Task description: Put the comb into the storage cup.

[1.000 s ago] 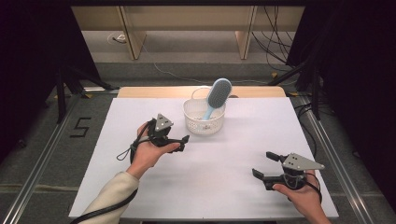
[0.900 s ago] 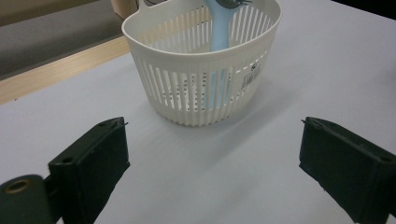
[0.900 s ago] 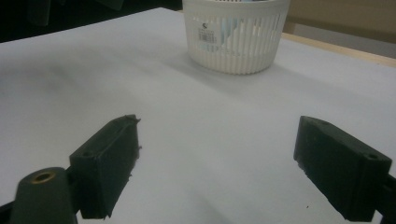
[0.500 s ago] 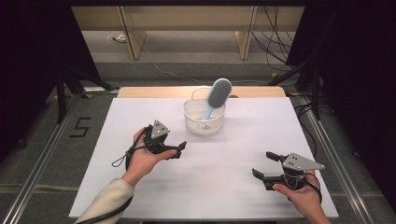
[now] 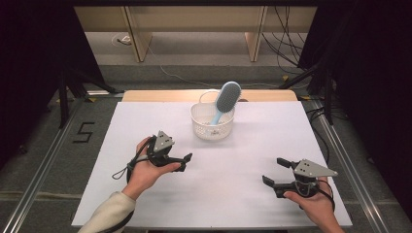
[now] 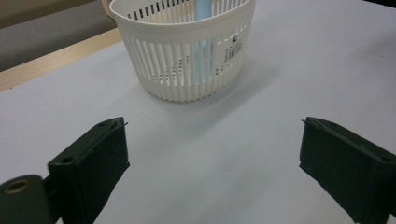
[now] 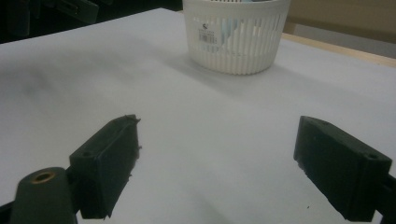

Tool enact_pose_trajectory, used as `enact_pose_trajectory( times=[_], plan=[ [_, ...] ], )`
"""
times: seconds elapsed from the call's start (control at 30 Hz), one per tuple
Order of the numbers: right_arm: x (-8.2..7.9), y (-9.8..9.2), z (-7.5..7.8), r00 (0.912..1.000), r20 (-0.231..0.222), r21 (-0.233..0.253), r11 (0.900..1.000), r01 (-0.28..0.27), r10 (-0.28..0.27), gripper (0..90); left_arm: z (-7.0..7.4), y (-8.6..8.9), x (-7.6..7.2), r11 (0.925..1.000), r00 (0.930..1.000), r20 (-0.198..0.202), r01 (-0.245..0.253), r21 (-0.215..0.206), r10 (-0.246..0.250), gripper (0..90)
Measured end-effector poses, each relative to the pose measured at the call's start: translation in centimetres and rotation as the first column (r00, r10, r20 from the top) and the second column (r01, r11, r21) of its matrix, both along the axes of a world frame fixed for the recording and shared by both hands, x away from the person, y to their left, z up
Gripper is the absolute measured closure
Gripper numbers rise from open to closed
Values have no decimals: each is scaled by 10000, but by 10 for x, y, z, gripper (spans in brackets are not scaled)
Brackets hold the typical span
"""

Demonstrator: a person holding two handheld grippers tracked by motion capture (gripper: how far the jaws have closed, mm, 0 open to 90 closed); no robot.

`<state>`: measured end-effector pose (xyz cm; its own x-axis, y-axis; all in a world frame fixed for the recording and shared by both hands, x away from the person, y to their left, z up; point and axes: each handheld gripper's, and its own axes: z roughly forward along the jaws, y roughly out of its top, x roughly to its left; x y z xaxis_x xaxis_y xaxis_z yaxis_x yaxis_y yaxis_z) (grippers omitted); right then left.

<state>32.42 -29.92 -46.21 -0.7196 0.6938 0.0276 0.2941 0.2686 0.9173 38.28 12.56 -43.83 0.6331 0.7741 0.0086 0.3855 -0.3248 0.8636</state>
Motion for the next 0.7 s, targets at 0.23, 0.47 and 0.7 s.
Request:
enact_pose_trajectory(
  times=[0.23, 0.47, 0.7],
  plan=[
    [0, 0, 0, 10000, -10, 16, 10000, 2, -2, 152, -3, 4, -8, 9999, 9998, 186, 95, 119, -97, 73],
    [0, 0, 0, 10000, 13, -1, 10000, 15, -15, 151, -9, 8, -18, 9995, 9993, 231, 289, 94, -291, 72],
    [0, 0, 0, 10000, 13, 13, 10000, 4, -4, 151, -15, 14, -27, 9997, 9994, 241, 256, 15, -256, 74]
  ],
)
